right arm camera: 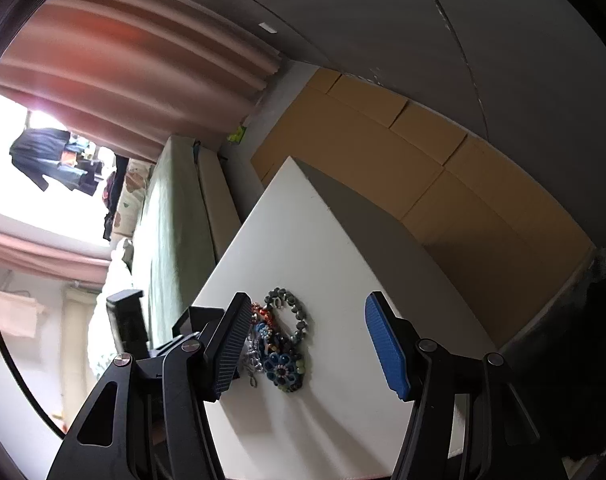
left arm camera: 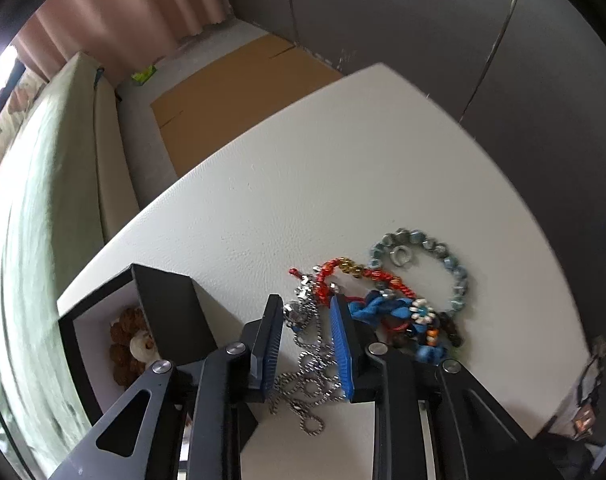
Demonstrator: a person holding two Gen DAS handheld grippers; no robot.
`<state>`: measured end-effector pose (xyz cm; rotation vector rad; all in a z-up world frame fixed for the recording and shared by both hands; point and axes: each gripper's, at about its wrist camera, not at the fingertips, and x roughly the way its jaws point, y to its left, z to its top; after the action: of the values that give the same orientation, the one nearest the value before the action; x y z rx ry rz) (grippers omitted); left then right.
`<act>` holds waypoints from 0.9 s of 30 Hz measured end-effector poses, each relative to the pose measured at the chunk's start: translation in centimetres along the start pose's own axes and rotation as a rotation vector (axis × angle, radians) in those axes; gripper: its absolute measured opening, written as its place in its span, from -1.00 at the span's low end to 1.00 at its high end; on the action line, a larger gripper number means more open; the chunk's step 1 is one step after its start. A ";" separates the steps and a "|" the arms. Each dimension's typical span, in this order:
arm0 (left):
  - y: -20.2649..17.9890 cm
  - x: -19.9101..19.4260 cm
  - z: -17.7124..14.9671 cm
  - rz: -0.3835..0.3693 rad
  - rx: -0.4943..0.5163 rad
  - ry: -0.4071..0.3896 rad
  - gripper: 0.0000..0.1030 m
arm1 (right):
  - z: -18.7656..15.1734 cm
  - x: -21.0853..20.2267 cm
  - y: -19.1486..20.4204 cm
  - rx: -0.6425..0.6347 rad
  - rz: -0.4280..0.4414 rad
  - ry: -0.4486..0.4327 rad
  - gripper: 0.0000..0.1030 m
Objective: Organize jewelry
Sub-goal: 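Reach the left tool to the silver chain and grasp it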
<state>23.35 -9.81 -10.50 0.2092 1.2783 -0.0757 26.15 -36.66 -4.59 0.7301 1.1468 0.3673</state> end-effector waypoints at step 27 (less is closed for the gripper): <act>2.8 -4.8 -1.6 -0.027 -0.130 -0.111 -1.00 | -1.2 4.3 2.7 -0.079 -0.001 0.096 0.17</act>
<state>20.92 -7.04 -6.08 0.0749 1.1715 -0.0270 26.98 -31.65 -5.95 0.6478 1.2165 0.4482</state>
